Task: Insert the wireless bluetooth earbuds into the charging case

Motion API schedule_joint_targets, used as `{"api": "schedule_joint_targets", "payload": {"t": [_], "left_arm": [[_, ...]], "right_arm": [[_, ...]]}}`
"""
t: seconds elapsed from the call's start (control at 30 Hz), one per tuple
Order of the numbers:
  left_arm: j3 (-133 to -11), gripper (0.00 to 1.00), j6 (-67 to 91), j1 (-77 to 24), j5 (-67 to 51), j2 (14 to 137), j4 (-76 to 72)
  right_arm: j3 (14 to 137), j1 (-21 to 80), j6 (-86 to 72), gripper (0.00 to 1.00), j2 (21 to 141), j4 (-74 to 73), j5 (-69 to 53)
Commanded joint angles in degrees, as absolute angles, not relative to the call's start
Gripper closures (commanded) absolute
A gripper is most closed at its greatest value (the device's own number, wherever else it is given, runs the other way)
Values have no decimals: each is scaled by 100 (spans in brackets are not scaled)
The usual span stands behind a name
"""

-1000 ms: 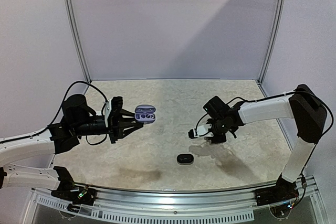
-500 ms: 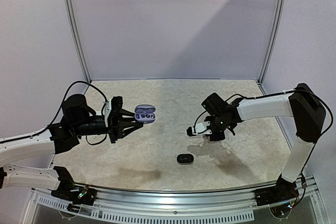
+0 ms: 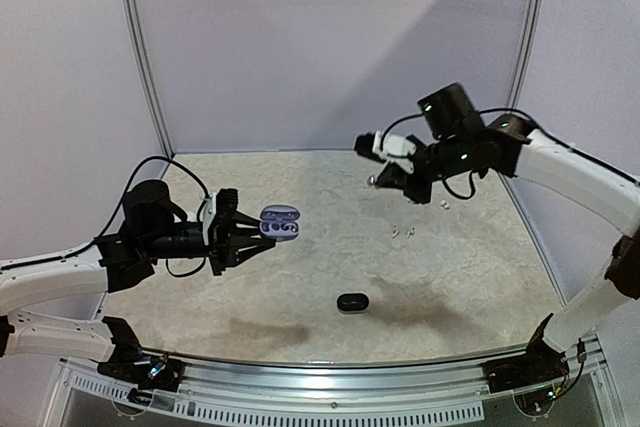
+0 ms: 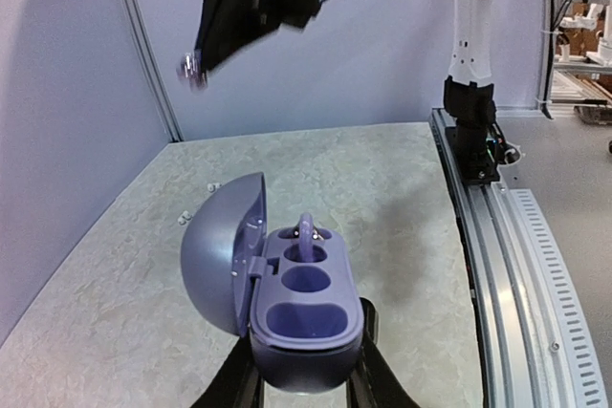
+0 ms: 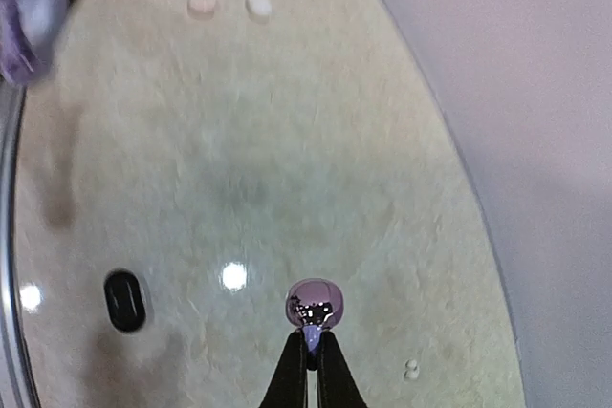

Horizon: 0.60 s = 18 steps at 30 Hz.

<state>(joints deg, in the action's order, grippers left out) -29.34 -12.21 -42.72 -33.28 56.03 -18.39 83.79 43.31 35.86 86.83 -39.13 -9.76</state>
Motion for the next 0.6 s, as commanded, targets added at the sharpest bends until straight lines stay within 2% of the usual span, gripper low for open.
{"api": "schedule_joint_targets", "payload": {"t": [0.0,0.3,0.57], "left_arm": [[-3043,100,-1382,-4351,-3469,5757,-1934],[-3238,100,-1592,-4512,-3480,5895,-1770],[-3265,100,-1725,-4592,-3439,5924,-1724]], "right_arm": [[8694,4861,2686,100,8140,-3880,-1907],[10335,6238,2562,100,9197,-4817,-1845],[10872,6584,2639,100,9900,-5151,-1615]]}}
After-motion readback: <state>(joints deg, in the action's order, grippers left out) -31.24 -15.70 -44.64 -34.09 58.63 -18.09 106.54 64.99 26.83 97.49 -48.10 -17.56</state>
